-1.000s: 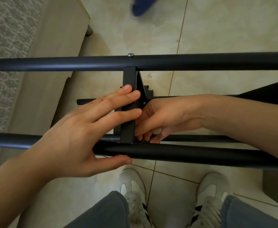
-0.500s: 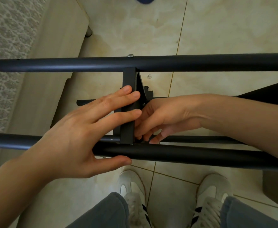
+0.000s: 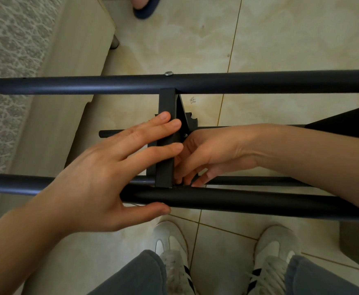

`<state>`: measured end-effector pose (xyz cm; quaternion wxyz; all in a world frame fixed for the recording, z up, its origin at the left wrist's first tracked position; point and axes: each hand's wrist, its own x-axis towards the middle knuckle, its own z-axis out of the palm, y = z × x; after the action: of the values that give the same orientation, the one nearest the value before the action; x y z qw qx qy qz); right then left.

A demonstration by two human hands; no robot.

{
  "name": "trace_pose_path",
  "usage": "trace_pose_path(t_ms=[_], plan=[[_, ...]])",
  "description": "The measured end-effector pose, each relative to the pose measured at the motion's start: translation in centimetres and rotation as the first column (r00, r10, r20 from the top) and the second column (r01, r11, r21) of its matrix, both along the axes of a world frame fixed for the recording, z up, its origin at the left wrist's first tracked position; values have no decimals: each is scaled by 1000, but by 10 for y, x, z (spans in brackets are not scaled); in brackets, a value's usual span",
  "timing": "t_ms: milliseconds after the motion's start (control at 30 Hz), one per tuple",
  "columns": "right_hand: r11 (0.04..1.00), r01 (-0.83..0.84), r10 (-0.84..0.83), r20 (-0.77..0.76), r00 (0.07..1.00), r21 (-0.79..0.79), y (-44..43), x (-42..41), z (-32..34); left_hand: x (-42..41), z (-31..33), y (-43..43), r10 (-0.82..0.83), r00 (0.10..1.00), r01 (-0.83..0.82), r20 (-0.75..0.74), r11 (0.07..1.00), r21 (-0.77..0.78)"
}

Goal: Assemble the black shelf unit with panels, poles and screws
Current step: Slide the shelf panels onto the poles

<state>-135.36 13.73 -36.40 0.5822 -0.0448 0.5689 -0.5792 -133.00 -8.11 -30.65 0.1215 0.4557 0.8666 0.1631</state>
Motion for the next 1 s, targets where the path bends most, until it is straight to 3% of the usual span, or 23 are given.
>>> trace_pose_path(t_ms=[400, 633, 1000], plan=[[999, -44, 44, -13, 999, 23, -3, 2, 0, 0, 1, 0, 0, 1000, 0, -4, 1000, -12], [998, -36, 38, 25, 999, -56, 0, -1, 0, 0, 0, 0, 1, 1000, -1, -5, 1000, -8], [999, -51, 51, -36, 998, 1, 2, -3, 1, -1, 0, 0, 2, 1000, -2, -9, 1000, -14]])
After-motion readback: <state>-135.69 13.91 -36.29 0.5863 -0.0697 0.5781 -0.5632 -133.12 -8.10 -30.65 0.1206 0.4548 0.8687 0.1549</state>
